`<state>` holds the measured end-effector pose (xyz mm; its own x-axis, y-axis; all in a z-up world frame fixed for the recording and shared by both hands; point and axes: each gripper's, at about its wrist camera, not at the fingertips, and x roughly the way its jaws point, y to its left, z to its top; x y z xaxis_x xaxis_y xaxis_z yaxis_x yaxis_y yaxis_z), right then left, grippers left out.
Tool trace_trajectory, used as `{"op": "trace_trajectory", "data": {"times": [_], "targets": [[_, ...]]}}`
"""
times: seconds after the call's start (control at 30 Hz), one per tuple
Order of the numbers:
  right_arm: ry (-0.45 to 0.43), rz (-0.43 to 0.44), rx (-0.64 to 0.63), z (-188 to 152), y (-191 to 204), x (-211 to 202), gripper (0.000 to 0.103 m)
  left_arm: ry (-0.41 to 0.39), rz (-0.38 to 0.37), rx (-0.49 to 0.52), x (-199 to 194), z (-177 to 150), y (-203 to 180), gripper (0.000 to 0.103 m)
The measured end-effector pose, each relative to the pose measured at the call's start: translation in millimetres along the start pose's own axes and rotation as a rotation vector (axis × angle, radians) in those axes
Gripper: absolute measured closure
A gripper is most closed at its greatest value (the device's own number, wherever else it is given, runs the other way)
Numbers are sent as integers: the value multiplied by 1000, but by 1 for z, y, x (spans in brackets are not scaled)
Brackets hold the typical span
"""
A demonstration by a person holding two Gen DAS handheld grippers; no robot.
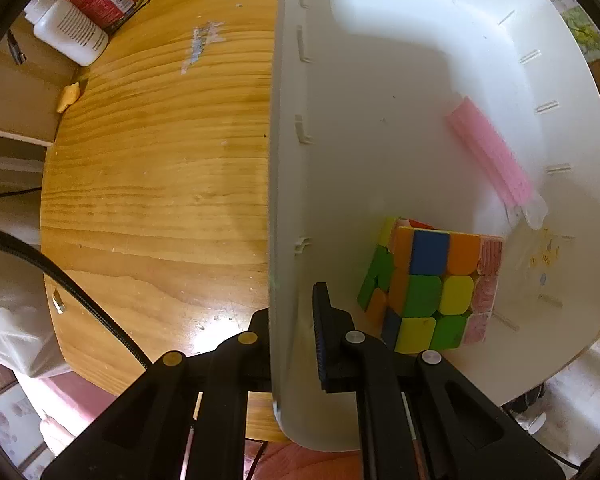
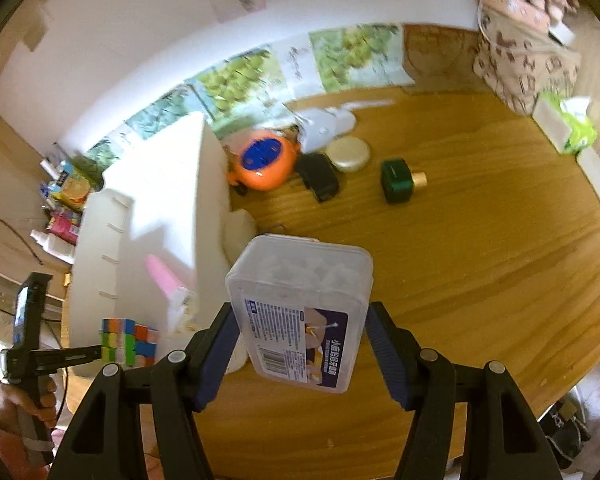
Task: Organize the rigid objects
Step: 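Lift the clear toothbrush-head box and carry it toward the tray, then lower the toothbrush-head box into the tray and open the right tool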
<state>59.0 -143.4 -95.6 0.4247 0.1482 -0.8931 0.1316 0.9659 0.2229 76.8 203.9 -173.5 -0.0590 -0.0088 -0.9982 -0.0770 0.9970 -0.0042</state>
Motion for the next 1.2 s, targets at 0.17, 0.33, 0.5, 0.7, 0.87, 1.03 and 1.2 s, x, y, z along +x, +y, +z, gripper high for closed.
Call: {"op": "trace_trajectory", "data": {"times": [0.17, 0.33, 0.5, 0.7, 0.87, 1.03, 1.2], "targets": [[-37, 19, -66, 9, 25, -14, 38, 5, -2, 17, 1, 2, -8, 92], [-56, 75, -128, 15, 52, -22, 38, 11, -5, 24, 3, 4, -14, 90], [-48, 105, -183, 15, 80, -14, 38, 28, -37, 13, 5, 7, -11, 89], [-26, 126, -235, 10, 110, 3, 38, 38, -33, 26, 7, 10, -13, 89], [13, 126, -259, 4, 121, 22, 38, 42, -29, 36, 7, 11, -10, 89], [59, 130, -267, 1, 124, 35, 37, 47, -32, 17, 6, 15, -9, 89], [70, 142, -263, 3, 120, 37, 26, 44, -23, 11, 3, 17, -8, 89]]}}
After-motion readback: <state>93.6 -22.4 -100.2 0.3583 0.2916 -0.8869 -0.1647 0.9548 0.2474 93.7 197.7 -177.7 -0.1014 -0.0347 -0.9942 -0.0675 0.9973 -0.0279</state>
